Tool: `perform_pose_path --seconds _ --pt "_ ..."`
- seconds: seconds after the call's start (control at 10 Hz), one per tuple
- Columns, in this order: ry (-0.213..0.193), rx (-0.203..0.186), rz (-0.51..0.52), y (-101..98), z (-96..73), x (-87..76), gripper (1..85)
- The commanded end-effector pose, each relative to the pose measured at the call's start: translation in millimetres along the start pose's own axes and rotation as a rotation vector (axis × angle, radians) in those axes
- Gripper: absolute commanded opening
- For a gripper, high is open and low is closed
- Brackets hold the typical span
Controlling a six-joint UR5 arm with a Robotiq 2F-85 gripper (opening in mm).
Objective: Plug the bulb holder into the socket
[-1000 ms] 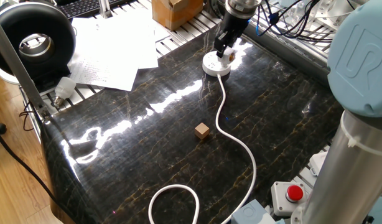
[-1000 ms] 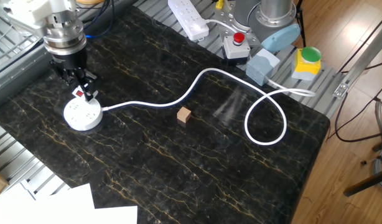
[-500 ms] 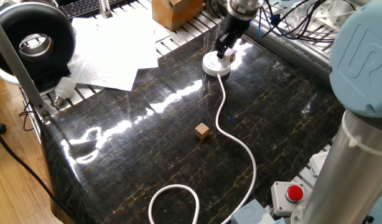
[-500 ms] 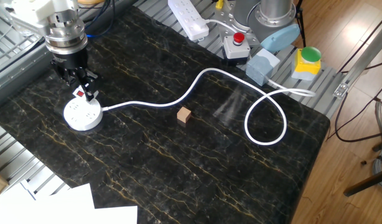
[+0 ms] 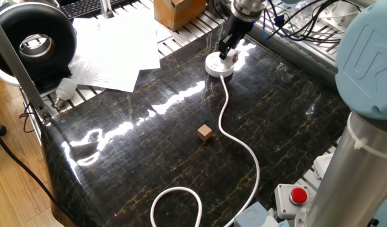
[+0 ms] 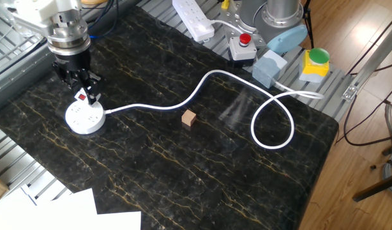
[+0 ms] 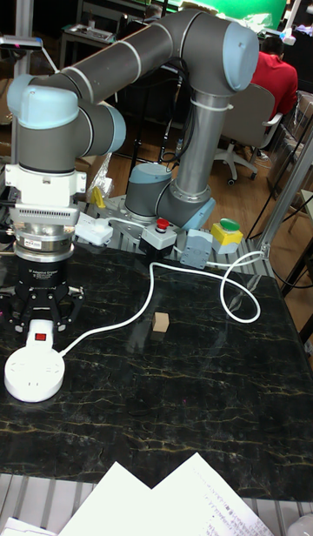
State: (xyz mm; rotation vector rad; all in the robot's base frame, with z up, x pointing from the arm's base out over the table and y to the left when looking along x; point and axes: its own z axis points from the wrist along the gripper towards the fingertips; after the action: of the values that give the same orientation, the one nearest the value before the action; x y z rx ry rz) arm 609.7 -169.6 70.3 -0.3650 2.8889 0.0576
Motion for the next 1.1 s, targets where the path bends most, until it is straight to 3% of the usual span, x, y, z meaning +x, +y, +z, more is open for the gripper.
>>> perform_pose_path --seconds 0.0,0.3,0.5,0.6,1.0 --pt "-0.029 0.032 -0.090 -11.0 -2.2 -5.0 63.0" --pt "-0.037 0.034 -0.131 -10.5 -3.2 -8.2 81.7" --pt "-0.005 0.037 -0.117 -6.5 -16.4 -9.2 83.0" --pt "-0.001 0.059 -0.101 -4.6 -26.8 -16.9 82.0" --pt "0.027 0.111 -0.021 25.2 -51.1 -32.0 60.3"
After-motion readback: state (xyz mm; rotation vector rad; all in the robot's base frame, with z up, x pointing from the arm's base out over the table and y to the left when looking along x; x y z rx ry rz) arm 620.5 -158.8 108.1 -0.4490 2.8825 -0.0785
